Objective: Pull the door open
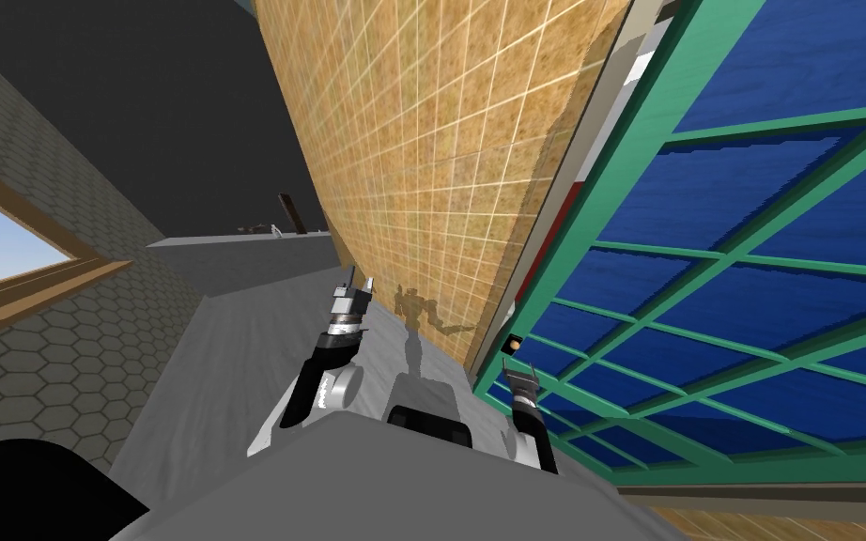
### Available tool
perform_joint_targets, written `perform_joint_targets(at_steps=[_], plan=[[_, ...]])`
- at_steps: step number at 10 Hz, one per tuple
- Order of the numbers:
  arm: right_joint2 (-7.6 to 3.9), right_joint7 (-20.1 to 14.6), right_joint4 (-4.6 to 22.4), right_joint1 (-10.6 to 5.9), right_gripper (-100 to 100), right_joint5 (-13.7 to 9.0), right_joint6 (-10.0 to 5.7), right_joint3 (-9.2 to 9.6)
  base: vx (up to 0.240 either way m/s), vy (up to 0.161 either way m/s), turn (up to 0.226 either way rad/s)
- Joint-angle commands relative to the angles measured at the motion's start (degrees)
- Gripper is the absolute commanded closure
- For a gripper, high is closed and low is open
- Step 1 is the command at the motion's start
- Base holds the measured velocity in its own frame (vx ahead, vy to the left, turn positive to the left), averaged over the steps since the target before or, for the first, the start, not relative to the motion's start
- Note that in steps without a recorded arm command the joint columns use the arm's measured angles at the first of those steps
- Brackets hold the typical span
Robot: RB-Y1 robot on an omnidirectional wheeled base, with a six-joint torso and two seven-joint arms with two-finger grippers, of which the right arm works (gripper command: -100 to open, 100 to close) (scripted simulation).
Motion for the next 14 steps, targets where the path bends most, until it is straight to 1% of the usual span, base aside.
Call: perform_joint_targets(at_steps=[1, 2, 3, 4, 5, 6, 7, 10, 11, 14], plan=[[0.59, -2.86, -0.48, 0.02, -100, -0.62, 0.3, -0.06, -0.08, -0.019, 0.051], [0.59, -3.89, -0.48, 0.02, -100, -0.62, 0.3, -0.06, -0.063, -0.016, 0.02], [0.96, -5.87, -0.86, 0.07, -100, -1.0, 0.5, -0.11, -0.049, -0.011, 0.028], [0.96, -6.16, -0.86, 0.07, -100, -1.0, 0.5, -0.11, -0.033, -0.01, 0.015], [1.31, -8.42, -1.22, 0.12, -100, -1.37, 0.7, -0.15, -0.036, -0.011, 0.03], [1.64, -9.92, -1.56, 0.17, -100, -1.7, 0.88, -0.19, -0.065, -0.024, 0.048], [1.64, -10.57, -1.56, 0.17, -100, -1.7, 0.88, -0.19, -0.049, -0.019, 0.013], [2.46, -15.86, -2.41, 0.29, -100, -2.56, 1.33, -0.28, -0.049, -0.015, 0.029], [2.46, -16.25, -2.41, 0.29, -100, -2.56, 1.33, -0.28, -0.041, -0.013, 0.011], [2.99, -19.86, -2.95, 0.37, -100, -3.11, 1.62, -0.35, -0.033, -0.015, 0.018]])
